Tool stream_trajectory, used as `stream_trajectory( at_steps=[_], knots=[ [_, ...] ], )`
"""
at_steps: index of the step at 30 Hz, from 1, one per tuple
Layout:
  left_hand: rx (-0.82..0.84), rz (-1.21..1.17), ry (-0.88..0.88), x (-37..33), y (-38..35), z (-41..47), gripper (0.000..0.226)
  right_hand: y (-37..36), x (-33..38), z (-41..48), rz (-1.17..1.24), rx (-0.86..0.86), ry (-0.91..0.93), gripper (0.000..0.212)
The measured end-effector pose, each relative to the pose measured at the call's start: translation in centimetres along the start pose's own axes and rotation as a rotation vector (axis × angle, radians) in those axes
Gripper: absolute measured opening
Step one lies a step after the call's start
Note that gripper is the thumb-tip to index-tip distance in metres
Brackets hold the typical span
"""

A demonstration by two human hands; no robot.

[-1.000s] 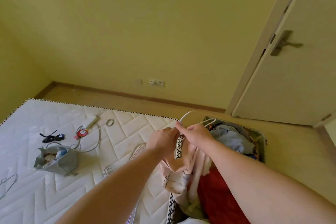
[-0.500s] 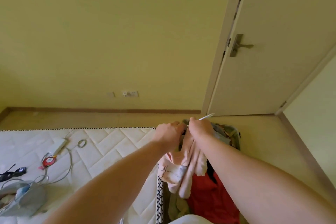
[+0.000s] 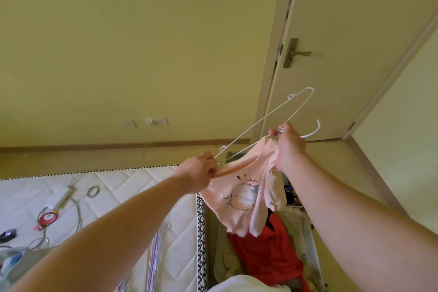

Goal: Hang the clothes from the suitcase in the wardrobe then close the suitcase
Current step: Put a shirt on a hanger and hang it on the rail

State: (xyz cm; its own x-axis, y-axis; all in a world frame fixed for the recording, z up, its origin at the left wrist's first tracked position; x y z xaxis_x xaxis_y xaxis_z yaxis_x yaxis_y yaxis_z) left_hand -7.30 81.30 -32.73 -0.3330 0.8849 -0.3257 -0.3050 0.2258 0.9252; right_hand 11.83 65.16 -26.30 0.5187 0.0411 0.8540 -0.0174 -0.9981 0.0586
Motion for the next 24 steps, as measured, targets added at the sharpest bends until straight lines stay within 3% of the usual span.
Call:
stream_trajectory(
  at_steps=[3, 5, 8, 12, 16, 20, 24],
  knots=[
    [0.082, -0.231, 0.45, 2.0, -0.8, 0.9, 0.034, -0.1, 0.4, -0.7, 0.002, 0.03, 0.033, 0.029],
    [0.057, -0.35, 0.619, 2.6, -1.0, 1.1, 0.038, -0.4, 0.3, -1.0, 0.05, 0.065, 0.013, 0.03],
    [0.072, -0.417, 0.64, 3.2, -0.9, 1.1, 0.038, -0.6, 0.1, -1.3, 0.095, 0.12, -0.003, 0.033],
    [0.123, -0.392, 0.637, 5.0, -1.0, 0.9, 0.017, -0.6, 0.3, -1.2, 0.194, 0.223, -0.015, 0.031],
    [0.107, -0.505, 0.756, 6.2, -0.8, 0.5, 0.029, -0.8, 0.4, -1.5, 0.233, 0.401, -0.029, 0.029],
    [0.067, -0.474, 0.761, 6.3, 0.6, 0.9, 0.027, -1.1, -0.1, -2.2, 0.112, 0.572, 0.009, 0.022],
    [0.012, -0.47, 0.776, 6.2, 2.2, 1.6, 0.019, -1.5, -0.9, -2.5, -0.135, 0.632, 0.102, 0.041]
  ],
)
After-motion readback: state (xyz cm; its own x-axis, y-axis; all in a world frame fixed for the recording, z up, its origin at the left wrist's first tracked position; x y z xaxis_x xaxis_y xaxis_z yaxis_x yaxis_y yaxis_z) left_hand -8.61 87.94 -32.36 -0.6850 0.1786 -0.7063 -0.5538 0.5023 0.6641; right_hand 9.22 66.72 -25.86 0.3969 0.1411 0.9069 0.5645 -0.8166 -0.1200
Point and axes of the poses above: each hand's wrist, its own z-axis towards the middle knuckle, its own y-axis out of the back of the hand, x = y × z, the point moved 2 cm from there along z, towards the middle knuckle, and after that the axes turned 14 degrees about -x, right-handed, at the moved point
